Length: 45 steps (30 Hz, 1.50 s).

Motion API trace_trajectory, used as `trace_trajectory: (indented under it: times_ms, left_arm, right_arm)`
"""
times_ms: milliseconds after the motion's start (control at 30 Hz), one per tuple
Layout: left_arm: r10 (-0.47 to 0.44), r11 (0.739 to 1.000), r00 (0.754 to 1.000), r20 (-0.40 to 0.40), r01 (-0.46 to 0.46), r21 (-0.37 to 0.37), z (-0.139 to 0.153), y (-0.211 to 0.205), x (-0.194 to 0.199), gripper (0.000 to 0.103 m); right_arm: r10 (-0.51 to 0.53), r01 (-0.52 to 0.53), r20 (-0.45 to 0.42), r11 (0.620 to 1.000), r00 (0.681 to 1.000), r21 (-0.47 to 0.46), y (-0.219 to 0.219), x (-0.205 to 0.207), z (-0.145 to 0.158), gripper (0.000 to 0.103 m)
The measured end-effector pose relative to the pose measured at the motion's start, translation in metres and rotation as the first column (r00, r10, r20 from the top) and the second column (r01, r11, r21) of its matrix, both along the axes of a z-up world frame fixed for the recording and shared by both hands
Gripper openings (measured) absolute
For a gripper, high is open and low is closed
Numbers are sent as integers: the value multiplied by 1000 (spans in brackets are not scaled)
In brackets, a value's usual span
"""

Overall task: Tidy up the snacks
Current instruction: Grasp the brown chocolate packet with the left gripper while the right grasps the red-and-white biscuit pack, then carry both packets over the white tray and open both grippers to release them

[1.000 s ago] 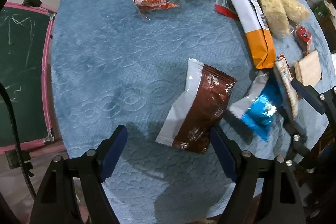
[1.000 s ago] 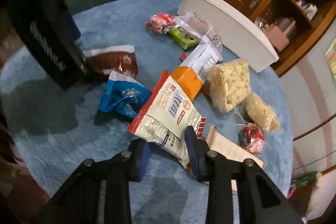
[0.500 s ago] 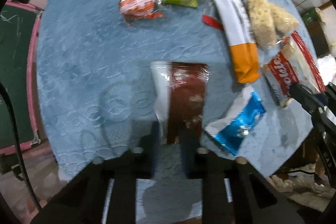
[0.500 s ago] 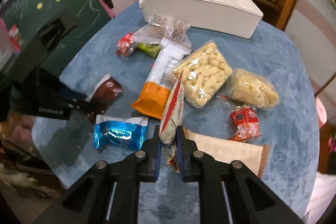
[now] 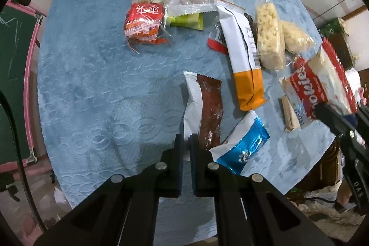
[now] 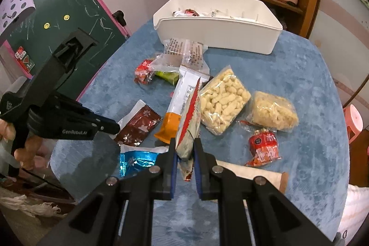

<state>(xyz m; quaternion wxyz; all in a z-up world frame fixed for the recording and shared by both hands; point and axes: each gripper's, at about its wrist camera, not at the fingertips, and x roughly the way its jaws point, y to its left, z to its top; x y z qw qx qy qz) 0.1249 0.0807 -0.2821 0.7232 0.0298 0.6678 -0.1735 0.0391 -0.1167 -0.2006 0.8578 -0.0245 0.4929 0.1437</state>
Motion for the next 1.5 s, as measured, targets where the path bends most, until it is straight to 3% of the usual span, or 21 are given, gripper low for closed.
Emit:
trace_trajectory:
  times_ms: [233,567,800,1133,1500]
  left_arm:
    - [-28,997,998,59,32,-64,26,-10,4,1]
    - [-55,997,993,105,61,-50,41,-25,2,0]
    - [-55,992,980,193,75,-100,95,-34,3,0]
    - [-36,978,942,334,103,-184,181,-38,10,0]
    - [-34,966,897,440,144,-217,241,-53,31,0]
  right_arm:
    - [-21,21,9,1000,1000,8,-4,-2,6,12]
    - [-28,27,23,1000,999,13,-2,0,14,13]
    - [-36,34,46,999,998,30,-1,6,27,13]
    - [-60,53,118,997,991,56,-5,17,59,12]
    - [-94,79,174,993,980,92,-27,45,96,12]
